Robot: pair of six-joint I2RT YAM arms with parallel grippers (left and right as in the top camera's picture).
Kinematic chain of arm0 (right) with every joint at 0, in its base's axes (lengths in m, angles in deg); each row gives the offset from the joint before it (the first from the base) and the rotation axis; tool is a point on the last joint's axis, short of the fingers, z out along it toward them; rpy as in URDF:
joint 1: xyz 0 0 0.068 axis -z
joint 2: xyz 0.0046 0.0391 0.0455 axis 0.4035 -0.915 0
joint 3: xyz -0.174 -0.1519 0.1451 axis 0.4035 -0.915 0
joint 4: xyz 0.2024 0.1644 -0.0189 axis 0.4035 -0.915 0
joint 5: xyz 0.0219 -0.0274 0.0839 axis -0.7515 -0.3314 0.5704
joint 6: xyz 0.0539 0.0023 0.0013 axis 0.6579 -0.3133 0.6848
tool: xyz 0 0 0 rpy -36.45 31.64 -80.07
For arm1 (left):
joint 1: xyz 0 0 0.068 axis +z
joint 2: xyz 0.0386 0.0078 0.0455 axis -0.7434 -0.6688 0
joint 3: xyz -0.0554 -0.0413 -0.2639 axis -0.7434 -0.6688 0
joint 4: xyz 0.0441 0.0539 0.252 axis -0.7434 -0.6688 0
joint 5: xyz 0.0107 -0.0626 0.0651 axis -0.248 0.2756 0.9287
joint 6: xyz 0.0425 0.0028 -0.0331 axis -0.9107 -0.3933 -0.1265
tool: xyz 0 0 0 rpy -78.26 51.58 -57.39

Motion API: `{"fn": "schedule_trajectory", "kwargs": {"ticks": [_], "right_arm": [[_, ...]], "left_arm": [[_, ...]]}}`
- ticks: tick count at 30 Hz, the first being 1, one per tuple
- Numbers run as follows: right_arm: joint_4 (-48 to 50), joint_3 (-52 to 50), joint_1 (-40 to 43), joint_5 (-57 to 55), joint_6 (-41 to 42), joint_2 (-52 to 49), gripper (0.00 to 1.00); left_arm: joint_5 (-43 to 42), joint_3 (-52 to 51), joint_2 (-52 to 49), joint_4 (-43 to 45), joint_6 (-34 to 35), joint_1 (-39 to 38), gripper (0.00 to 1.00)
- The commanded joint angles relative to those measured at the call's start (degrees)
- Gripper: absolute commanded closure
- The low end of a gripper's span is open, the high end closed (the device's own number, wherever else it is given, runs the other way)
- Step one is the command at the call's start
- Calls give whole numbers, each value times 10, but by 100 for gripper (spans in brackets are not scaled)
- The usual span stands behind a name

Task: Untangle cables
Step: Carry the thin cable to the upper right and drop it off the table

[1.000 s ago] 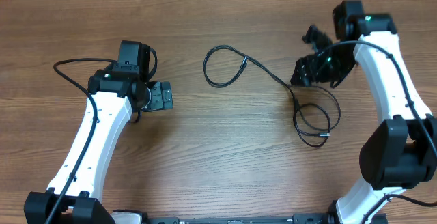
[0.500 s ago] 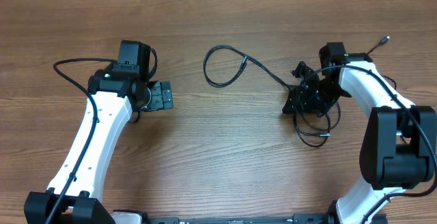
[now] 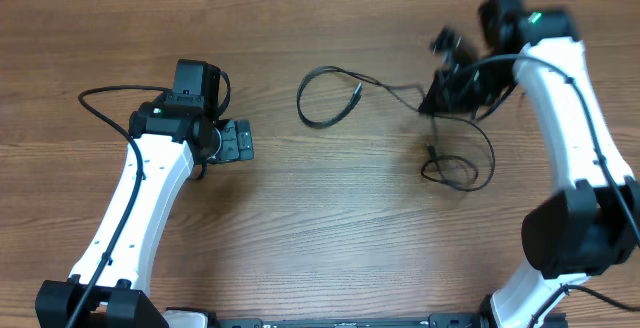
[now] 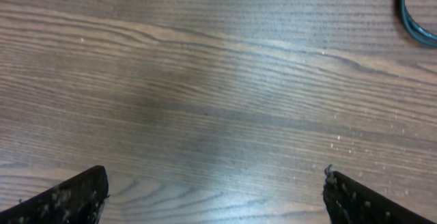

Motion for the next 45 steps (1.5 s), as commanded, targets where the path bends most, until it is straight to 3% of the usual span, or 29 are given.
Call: {"fn": "schedule_trajectory", "kwargs": {"ticks": [1,6,11,26,38,45], "right_arm": [[-23,240,-10,2,4,16,96],[5,486,-21,2,44,16,96],[57,613,-21,2,103,16,96],[85,600,-21,17,116,16,96],[305,600,-22,23,162,16,96],[251,566,-21,-13,139,5,96]], "left_arm": [[-2,-1,0,1,-11,1,1],[-2,-1,0,1,-11,1,0],[-2,-1,0,1,-11,1,0],[-2,-1,0,1,-11,1,0],[-2,-1,0,1,-11,1,0],[-2,-1,0,1,-11,1,0]]}}
